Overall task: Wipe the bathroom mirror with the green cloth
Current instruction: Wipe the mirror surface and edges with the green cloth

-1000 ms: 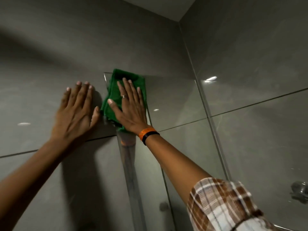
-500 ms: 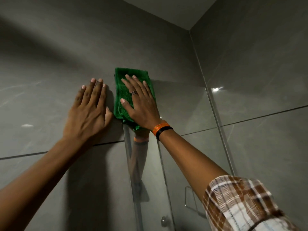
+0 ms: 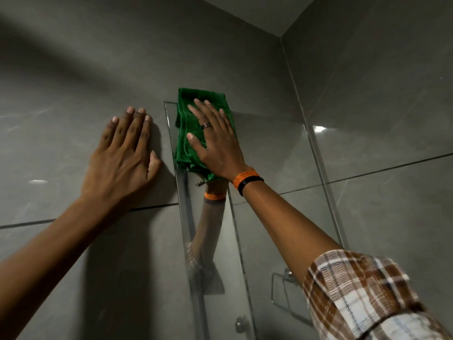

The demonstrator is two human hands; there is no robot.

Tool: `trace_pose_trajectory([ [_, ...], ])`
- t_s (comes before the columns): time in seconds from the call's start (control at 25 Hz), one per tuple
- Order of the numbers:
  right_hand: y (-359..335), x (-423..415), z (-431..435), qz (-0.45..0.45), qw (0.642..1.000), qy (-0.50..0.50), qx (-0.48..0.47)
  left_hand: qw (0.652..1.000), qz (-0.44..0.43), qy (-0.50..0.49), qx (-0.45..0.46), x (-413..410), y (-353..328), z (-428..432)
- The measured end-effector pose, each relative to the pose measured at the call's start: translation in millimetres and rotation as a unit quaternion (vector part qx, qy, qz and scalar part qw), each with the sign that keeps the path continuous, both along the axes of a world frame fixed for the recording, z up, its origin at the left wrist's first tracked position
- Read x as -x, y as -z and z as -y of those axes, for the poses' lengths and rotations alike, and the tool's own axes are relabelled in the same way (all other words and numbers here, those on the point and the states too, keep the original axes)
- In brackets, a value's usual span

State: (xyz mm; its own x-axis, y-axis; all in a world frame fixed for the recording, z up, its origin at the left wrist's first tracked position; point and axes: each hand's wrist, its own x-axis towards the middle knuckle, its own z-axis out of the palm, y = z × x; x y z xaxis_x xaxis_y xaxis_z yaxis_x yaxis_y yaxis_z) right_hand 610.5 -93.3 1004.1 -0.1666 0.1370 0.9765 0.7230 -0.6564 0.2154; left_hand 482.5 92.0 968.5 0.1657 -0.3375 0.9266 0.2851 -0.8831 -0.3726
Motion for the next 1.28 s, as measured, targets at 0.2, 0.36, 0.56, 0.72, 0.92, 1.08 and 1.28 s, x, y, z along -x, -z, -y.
trace_pose_trajectory([
  [0.2, -1, -31, 37, -0.030, 0.999, -0.008, -0.032, 1.000, 0.006, 0.006, -0.005, 0, 0, -1],
  [0.36, -1, -72, 85, -0.072, 0.995, -0.022, -0.065, 1.000, 0.021, 0.009, -0.008, -4, 0, -4],
  [0.56, -3, -123, 144, -0.132, 0.983, -0.037, -0.122, 0.999, 0.041, 0.003, -0.022, -14, -5, -13],
  [0.72, -4, -156, 184, -0.184, 0.967, -0.001, -0.174, 0.997, 0.066, 0.009, -0.036, -19, -6, -17],
  [0.92, 1, -172, 201, -0.232, 0.949, -0.018, -0.214, 0.995, 0.082, 0.004, -0.048, -23, -9, -22],
  [1.08, 29, -172, 200, -0.244, 0.942, -0.033, -0.228, 0.996, 0.079, 0.008, -0.051, -23, -7, -21],
  [1.28, 102, -167, 200, -0.267, 0.936, -0.032, -0.226, 0.997, 0.065, 0.027, -0.040, -20, -6, -17],
])
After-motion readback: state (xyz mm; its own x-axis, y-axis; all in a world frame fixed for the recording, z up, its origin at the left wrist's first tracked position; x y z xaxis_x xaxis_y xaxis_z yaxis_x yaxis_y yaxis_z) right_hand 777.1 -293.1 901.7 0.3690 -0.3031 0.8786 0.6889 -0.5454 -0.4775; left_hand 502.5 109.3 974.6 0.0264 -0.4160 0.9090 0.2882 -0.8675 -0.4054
